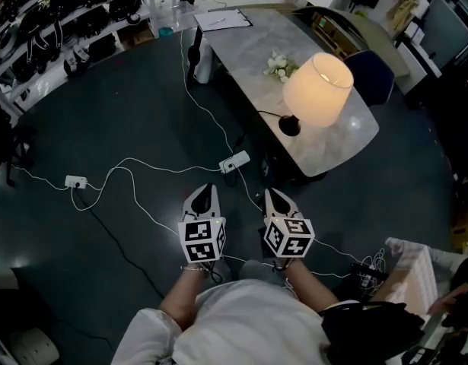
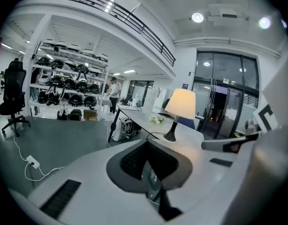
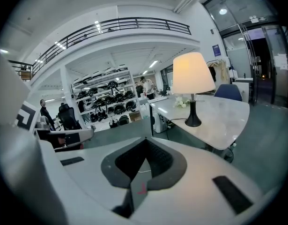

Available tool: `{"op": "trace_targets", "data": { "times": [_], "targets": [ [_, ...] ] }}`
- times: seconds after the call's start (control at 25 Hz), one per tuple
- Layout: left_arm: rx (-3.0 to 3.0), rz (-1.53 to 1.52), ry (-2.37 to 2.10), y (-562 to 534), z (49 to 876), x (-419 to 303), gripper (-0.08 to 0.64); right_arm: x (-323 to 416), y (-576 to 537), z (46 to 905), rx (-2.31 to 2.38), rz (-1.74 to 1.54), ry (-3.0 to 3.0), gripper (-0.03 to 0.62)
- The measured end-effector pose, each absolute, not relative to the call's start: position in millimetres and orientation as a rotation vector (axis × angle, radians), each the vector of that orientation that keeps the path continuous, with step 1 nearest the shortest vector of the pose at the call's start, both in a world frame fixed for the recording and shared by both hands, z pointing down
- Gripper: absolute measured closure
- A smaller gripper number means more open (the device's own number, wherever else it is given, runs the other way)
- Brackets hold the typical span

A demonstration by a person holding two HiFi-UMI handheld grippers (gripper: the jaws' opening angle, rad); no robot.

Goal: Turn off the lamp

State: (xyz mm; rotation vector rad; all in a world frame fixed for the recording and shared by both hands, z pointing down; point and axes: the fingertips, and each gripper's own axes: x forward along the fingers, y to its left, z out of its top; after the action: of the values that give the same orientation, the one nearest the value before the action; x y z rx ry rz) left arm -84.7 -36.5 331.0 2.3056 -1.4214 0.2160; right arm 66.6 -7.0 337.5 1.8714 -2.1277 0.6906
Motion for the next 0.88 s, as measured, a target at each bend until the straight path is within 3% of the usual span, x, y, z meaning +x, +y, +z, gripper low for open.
{"op": "trace_targets", "data": {
  "times": [0.88],
  "targets": [
    [2.245,0.284,-1.479,-90,351,-97,0.555,69,-76,353,1.855,0.717,-2.132,0.594]
  ]
}}
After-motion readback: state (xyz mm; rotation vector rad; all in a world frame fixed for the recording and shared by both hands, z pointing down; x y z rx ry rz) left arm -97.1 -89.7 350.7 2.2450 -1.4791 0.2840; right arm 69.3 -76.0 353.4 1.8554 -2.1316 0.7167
